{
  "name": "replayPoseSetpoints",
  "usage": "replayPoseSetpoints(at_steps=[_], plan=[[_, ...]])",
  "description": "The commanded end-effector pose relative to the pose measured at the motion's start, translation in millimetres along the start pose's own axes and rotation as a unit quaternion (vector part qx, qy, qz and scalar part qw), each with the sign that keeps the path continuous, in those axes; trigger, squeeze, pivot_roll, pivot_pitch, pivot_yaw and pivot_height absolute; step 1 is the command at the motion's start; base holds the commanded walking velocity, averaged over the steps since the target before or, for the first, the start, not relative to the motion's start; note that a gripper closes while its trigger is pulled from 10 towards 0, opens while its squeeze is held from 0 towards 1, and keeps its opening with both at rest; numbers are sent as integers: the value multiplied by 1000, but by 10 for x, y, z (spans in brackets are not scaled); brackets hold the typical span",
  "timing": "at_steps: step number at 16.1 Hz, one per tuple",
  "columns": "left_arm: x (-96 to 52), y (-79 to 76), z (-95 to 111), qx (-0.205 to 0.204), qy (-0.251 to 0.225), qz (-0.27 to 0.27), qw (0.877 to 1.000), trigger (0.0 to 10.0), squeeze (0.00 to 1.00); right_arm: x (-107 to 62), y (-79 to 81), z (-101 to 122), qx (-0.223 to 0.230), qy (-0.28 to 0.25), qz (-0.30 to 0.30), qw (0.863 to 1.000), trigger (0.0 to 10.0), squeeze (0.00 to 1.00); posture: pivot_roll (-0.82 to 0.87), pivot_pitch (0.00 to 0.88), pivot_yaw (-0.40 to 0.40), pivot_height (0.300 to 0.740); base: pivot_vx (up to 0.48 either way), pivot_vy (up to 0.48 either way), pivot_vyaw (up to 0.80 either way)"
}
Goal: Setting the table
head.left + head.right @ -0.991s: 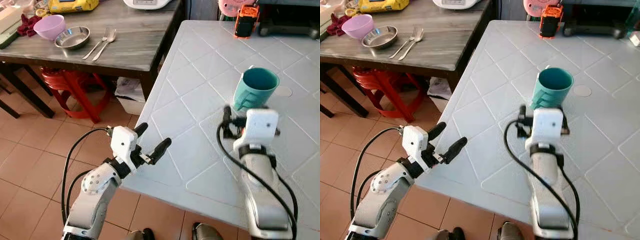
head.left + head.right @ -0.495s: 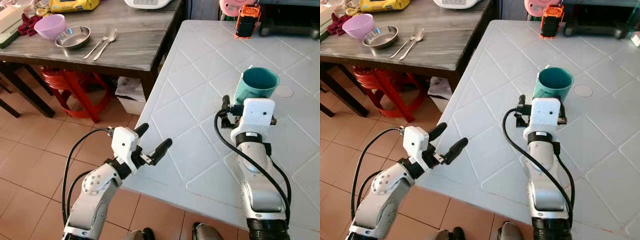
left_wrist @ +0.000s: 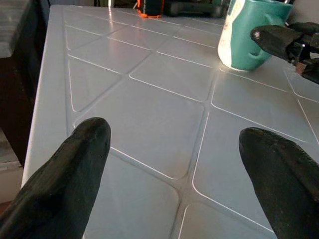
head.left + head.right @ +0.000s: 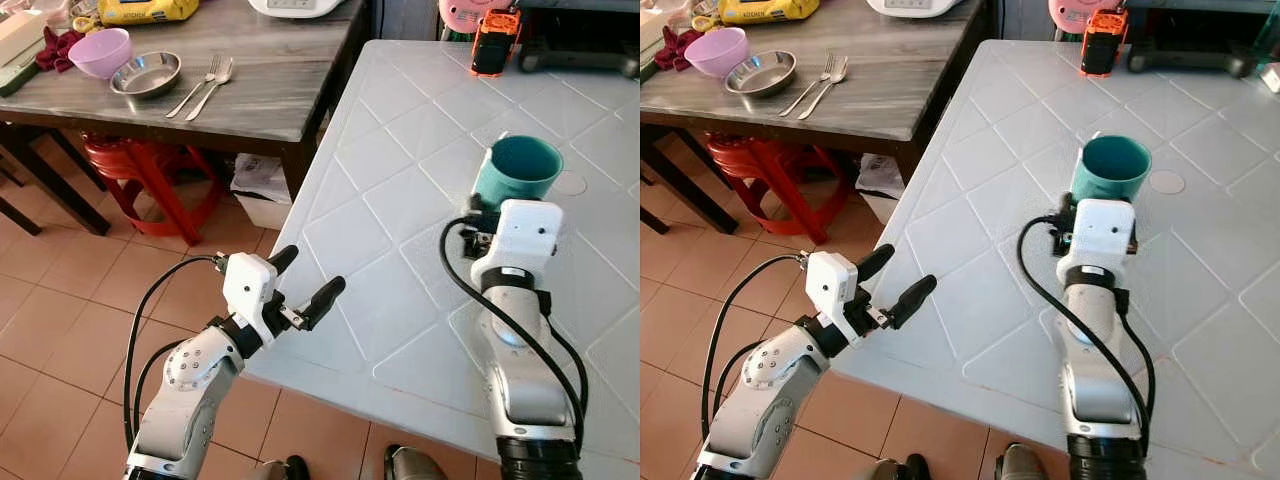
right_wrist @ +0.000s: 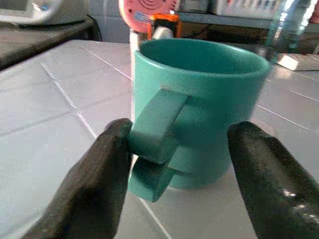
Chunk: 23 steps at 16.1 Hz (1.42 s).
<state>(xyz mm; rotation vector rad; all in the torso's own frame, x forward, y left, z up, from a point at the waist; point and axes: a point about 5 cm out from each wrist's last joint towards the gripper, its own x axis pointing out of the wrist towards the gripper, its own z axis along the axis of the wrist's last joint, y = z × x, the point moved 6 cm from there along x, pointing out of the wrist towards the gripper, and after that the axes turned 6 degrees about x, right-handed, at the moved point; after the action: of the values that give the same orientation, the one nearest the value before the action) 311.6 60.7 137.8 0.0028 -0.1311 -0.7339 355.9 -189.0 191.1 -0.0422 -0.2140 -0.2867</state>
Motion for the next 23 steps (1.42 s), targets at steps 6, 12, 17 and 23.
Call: replayPoseSetpoints(at_steps=[6, 12, 17, 23], plan=[[-35, 10, -24, 4, 8, -1, 1000, 10000, 0, -71, -225, 20, -16, -7, -27, 999, 314, 0, -140, 217, 137, 740, 0, 0, 0], [-21, 28, -33, 7, 11, 2, 1000, 10000, 0, -53, -108, 37, -14, -12, -6, 1000, 10000, 0, -139, 210, 139, 740, 0, 0, 0], [-28, 43, -48, 11, 15, 6, 1000, 10000, 0, -23, -81, 48, -13, -14, 3, 1000, 10000, 0, -133, 208, 136, 740, 0, 0, 0], [-29, 43, -47, 11, 15, 6, 1000, 10000, 0, -28, -120, 50, -14, -16, -2, 1000, 0, 0, -135, 210, 137, 740, 0, 0, 0]])
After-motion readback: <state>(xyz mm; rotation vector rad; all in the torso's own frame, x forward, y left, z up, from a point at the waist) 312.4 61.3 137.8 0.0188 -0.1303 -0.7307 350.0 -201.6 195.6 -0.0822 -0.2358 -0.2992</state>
